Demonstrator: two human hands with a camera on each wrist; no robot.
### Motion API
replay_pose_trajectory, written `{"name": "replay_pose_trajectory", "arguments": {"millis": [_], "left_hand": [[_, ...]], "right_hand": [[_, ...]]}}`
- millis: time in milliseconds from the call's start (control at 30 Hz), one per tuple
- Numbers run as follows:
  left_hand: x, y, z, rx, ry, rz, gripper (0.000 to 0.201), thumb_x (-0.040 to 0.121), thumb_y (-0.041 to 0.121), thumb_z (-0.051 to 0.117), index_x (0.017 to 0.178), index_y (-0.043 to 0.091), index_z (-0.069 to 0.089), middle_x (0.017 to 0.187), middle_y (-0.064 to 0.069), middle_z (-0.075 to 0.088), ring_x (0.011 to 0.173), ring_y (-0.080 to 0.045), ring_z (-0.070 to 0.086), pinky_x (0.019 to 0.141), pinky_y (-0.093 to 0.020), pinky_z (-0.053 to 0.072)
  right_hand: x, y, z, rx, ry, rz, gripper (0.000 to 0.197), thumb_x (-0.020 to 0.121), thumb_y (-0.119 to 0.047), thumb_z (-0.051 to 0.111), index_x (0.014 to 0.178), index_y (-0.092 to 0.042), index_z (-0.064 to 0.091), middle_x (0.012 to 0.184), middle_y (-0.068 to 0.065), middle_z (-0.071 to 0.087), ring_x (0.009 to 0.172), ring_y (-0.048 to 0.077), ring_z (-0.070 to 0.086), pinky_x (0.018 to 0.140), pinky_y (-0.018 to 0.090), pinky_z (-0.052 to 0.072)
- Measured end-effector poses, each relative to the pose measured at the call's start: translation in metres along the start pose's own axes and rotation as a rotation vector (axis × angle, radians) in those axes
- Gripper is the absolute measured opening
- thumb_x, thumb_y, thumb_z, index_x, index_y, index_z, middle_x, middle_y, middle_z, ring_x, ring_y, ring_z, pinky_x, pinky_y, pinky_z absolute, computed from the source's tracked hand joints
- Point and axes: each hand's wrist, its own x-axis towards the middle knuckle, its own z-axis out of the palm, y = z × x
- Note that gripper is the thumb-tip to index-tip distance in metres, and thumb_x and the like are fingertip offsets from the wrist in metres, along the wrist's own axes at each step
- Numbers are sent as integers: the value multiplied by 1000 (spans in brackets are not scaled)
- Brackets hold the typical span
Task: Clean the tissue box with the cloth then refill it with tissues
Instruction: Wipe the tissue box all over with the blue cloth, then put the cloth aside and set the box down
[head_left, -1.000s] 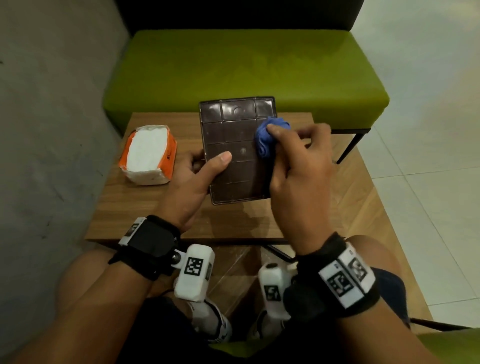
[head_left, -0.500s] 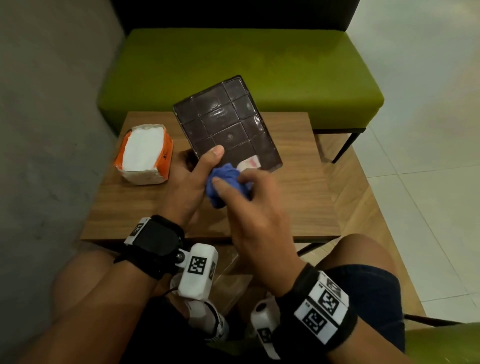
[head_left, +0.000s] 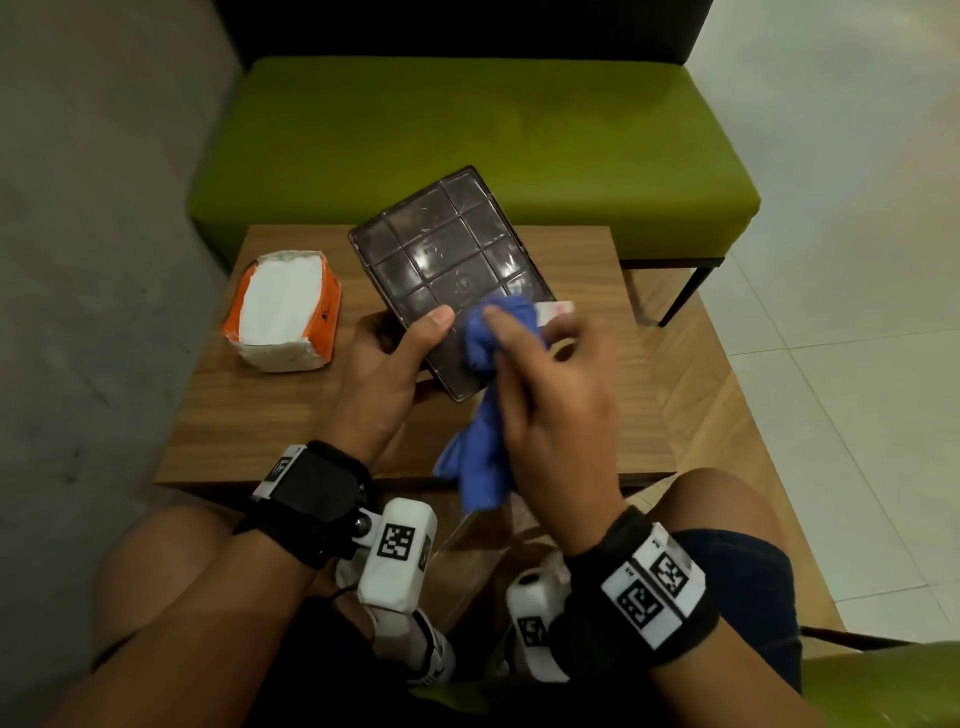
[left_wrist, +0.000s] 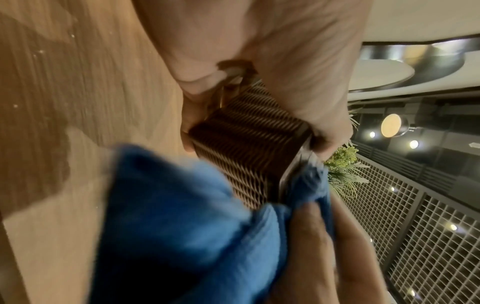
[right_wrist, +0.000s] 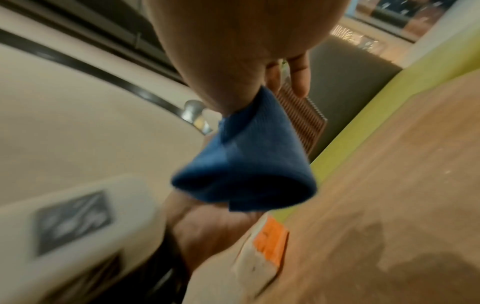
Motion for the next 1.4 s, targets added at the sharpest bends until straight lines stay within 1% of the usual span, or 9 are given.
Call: {"name": "replay_pose_trajectory", "arguments": {"millis": [133,333,467,733,833,1033,1233,1333,1400], "left_hand": [[-9,2,2,43,-32,-25,14,83,44,85,95,50,81,110,10,83,108,-15,79,88,-46,65],[-2,-10,-14,62,53,-155,81,75,59,91,140,21,60,125,-3,80,112,-24,79,101,-59,61],[1,-15,-26,78,128,-187,63,73,57,85,127,30,67,116,5,83,110,-19,79,105,-55,59],[21,-33,-44,62,236,-308,69,84,54,86,144,36,57,123,8,81,114,-17,77,103,-57,60],[28,-31,-48,90,216,-353,69,83,60,85,143,38,59,123,7,81,116,-20,77,98,-57,62],[37,-19,-56,202,102,-453,45,94,61,72,128,32,71,115,1,84,115,-23,77,100,-51,61],[51,1,-67,288,-34,-638,53,93,59,73,131,22,72,120,-8,82,117,-28,76,108,-48,58],[61,19,-67,309,-93,-725,44,96,47,74,126,15,73,102,-7,85,83,-19,82,70,-30,66],[69,26,-66,331,-103,-740,43,96,41,76,127,11,74,104,-9,84,81,-20,82,68,-29,67]], "right_hand": [[12,4,-1,158,139,237,42,109,-22,55,150,-26,58,119,9,45,97,-4,44,85,1,37],[11,29,-8,244,-98,353,45,112,-38,48,156,-32,49,129,-12,60,111,-7,54,93,3,37],[27,49,-18,296,-252,434,41,112,-37,47,149,-24,60,144,-12,63,119,-16,52,95,-2,34],[102,111,11,490,-378,758,41,113,-16,40,151,-11,52,140,-1,54,131,14,48,120,37,38],[111,148,30,379,-398,829,41,108,-2,42,148,-2,53,142,16,59,125,26,55,108,36,44],[108,201,43,-127,-447,719,47,101,-19,63,146,-12,54,144,28,56,126,43,59,99,41,48],[120,181,34,-610,-497,479,46,98,-28,64,136,-5,51,136,32,49,122,49,53,100,52,47],[130,149,37,-355,-402,334,47,100,-28,64,143,-10,55,137,24,49,124,44,53,104,50,45],[129,122,48,-12,-513,301,46,103,-33,65,145,-16,57,130,15,61,113,30,64,97,40,51]]}}
